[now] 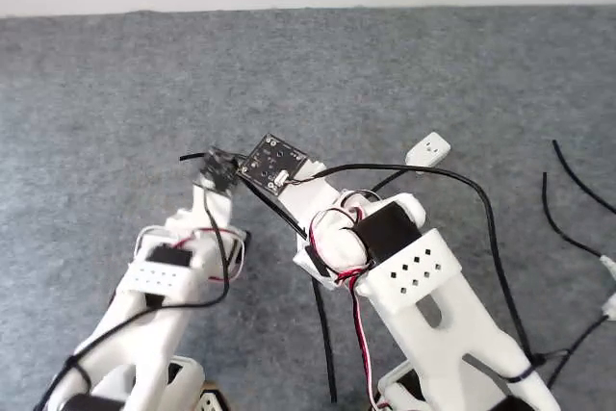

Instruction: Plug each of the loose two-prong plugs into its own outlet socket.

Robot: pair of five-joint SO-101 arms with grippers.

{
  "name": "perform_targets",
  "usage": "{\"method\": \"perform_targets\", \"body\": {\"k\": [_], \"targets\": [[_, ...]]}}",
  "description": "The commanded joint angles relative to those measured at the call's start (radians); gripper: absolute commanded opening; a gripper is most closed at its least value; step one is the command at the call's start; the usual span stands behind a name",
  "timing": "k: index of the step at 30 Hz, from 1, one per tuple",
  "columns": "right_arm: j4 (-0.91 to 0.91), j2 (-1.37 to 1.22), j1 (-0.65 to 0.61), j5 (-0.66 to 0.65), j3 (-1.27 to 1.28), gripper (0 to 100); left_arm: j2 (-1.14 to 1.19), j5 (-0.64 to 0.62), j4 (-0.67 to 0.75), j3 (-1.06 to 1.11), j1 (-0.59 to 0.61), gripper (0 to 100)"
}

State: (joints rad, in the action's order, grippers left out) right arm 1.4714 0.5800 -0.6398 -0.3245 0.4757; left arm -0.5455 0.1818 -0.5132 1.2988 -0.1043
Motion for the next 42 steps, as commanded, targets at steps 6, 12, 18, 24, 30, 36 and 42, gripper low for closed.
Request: {"method": "perform_targets", "body": {"k": [6, 12, 18, 24, 30, 36, 42], "targets": [[-0.001, 0.039, -0.004, 0.009, -0.054, 0.8, -0.227, 0.064, -0.003, 0.116, -0.057, 18], [0.051, 0.044, -0.008, 0.009, -0.087, 0.8, -0.229, 0.061, -0.003, 0.116, -0.055, 18], [0.151, 0.094, -0.013, 0.035, -0.224, 0.8, -0.229, 0.060, -0.003, 0.116, -0.054, 18], [0.151, 0.050, -0.077, 0.058, -0.241, 0.8, -0.229, 0.064, -0.003, 0.116, -0.055, 18], [0.108, -0.004, -0.090, 0.069, -0.242, 0.8, -0.229, 0.066, -0.003, 0.117, -0.055, 18], [0.070, -0.064, -0.087, 0.066, -0.241, 0.8, -0.229, 0.075, -0.003, 0.119, -0.057, 18], [0.012, -0.107, -0.087, 0.063, -0.241, 0.8, -0.230, 0.126, -0.003, 0.120, -0.058, 18]]}}
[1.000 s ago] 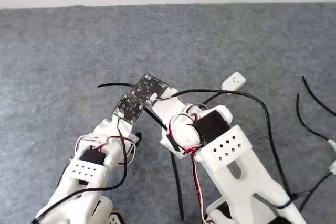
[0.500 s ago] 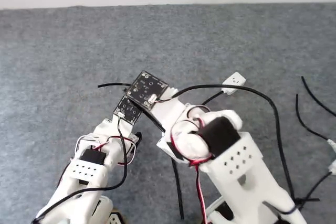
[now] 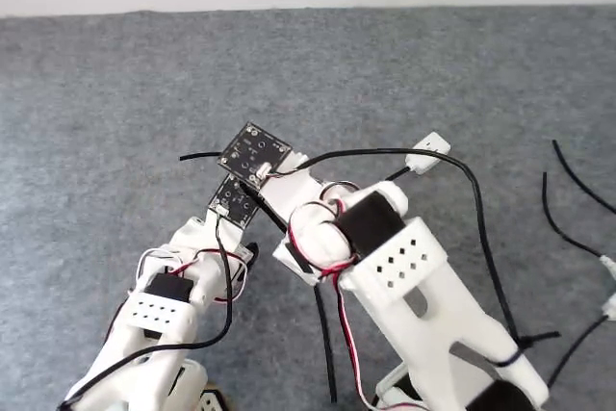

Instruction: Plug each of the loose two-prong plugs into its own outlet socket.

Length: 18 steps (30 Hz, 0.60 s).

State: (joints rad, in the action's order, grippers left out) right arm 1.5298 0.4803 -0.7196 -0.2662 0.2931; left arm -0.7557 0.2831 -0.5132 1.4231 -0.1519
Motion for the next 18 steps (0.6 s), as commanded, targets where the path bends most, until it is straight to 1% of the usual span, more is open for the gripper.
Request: {"method": "perform_targets", "body": {"k": [1, 8, 18], "targets": [[-0.058, -0.015, -0.007, 0.005, -0.058, 0.8, -0.020, 0.026, -0.003, -0.004, -0.011, 18], [-0.133, -0.077, -0.005, 0.000, -0.061, 0.8, -0.028, 0.031, -0.009, 0.013, -0.034, 18], [-0.136, -0.087, -0.005, -0.009, -0.061, 0.8, -0.028, 0.031, -0.009, 0.016, -0.035, 18]]}}
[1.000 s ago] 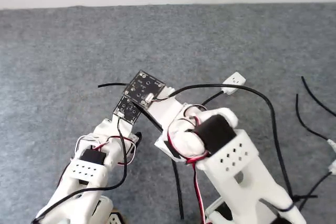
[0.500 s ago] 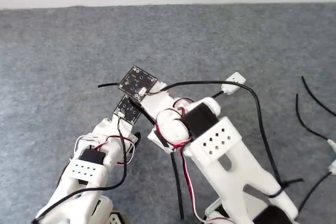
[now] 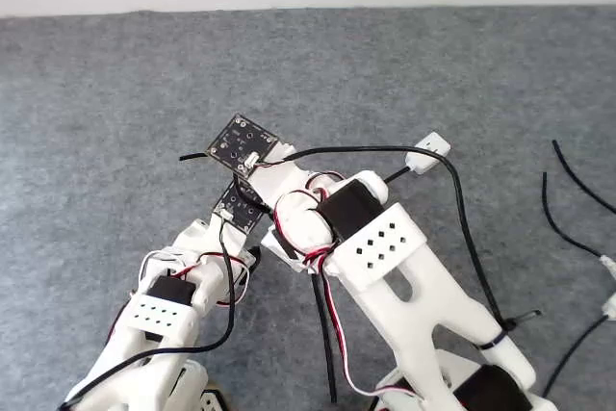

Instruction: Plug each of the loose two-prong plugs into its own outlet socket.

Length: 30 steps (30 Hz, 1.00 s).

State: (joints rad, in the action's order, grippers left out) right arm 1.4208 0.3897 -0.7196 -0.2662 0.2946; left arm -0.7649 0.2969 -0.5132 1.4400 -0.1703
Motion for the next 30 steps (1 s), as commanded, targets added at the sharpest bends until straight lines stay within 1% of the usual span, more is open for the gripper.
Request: {"method": "perform_targets", "body": {"k": [1, 3, 5, 7, 11, 16, 21, 22, 24, 27, 30], "targets": [[-0.027, 0.004, -0.005, -0.009, -0.063, 0.8, -0.018, 0.017, -0.009, -0.001, -0.017, 18], [-0.038, 0.004, -0.005, -0.009, -0.060, 0.8, -0.018, 0.018, -0.011, -0.001, -0.017, 18], [-0.050, -0.001, -0.002, -0.009, -0.058, 0.8, -0.018, 0.046, -0.012, -0.001, -0.018, 18], [-0.071, -0.007, 0.018, -0.008, -0.057, 0.8, -0.018, 0.063, -0.044, -0.005, -0.020, 18], [-0.096, -0.007, 0.062, -0.008, -0.057, 0.8, -0.020, 0.064, -0.080, -0.013, -0.049, 18], [-0.107, -0.007, 0.071, -0.006, -0.054, 0.8, -0.020, 0.064, -0.081, -0.013, -0.049, 18], [-0.203, 0.002, 0.084, 0.028, 0.041, 0.8, -0.020, 0.058, -0.069, -0.016, -0.041, 18], [-0.223, 0.004, 0.096, 0.037, 0.066, 0.8, -0.020, 0.055, -0.051, -0.013, -0.032, 18], [-0.271, 0.004, 0.120, 0.075, 0.110, 0.8, -0.020, 0.023, -0.017, -0.012, 0.029, 18], [-0.383, 0.004, 0.168, 0.132, 0.195, 0.8, -0.018, -0.063, 0.071, -0.010, 0.132, 18], [-0.495, 0.004, 0.203, 0.149, 0.267, 0.8, -0.018, -0.144, 0.115, -0.010, 0.176, 18]]}}
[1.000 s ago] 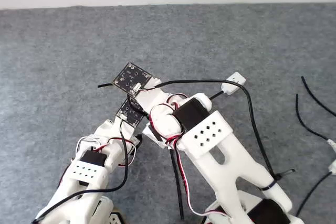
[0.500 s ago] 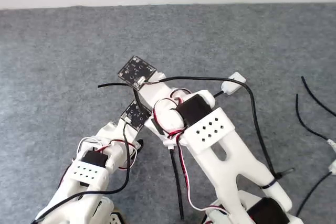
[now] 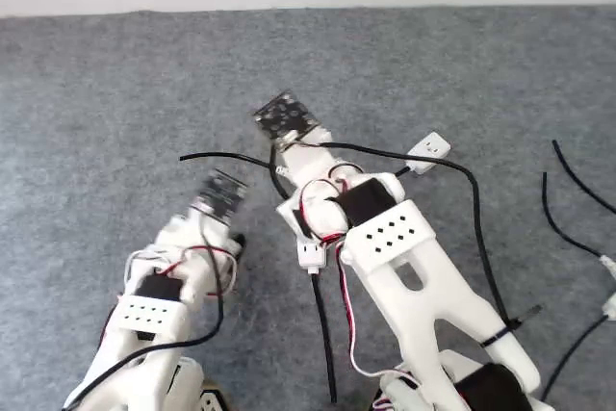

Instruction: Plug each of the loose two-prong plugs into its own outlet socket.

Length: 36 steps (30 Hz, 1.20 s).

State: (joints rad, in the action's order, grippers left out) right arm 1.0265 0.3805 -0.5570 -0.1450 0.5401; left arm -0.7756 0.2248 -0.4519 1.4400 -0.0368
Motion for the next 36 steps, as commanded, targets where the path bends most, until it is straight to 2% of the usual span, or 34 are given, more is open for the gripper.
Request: {"method": "perform_targets", "body": {"k": [1, 7, 13, 36], "targets": [[-0.122, 0.013, 0.050, 0.029, 0.038, 0.8, -0.008, -0.091, 0.057, -0.010, 0.044, 18], [-0.142, 0.002, 0.059, 0.081, 0.064, 0.8, -0.008, -0.106, 0.057, -0.010, 0.043, 18], [-0.288, 0.005, 0.050, 0.104, 0.176, 0.8, -0.008, -0.104, 0.057, -0.010, 0.046, 18], [-0.288, 0.013, 0.005, 0.120, 0.272, 0.8, -0.008, -0.103, 0.060, 0.002, 0.048, 18]]}}
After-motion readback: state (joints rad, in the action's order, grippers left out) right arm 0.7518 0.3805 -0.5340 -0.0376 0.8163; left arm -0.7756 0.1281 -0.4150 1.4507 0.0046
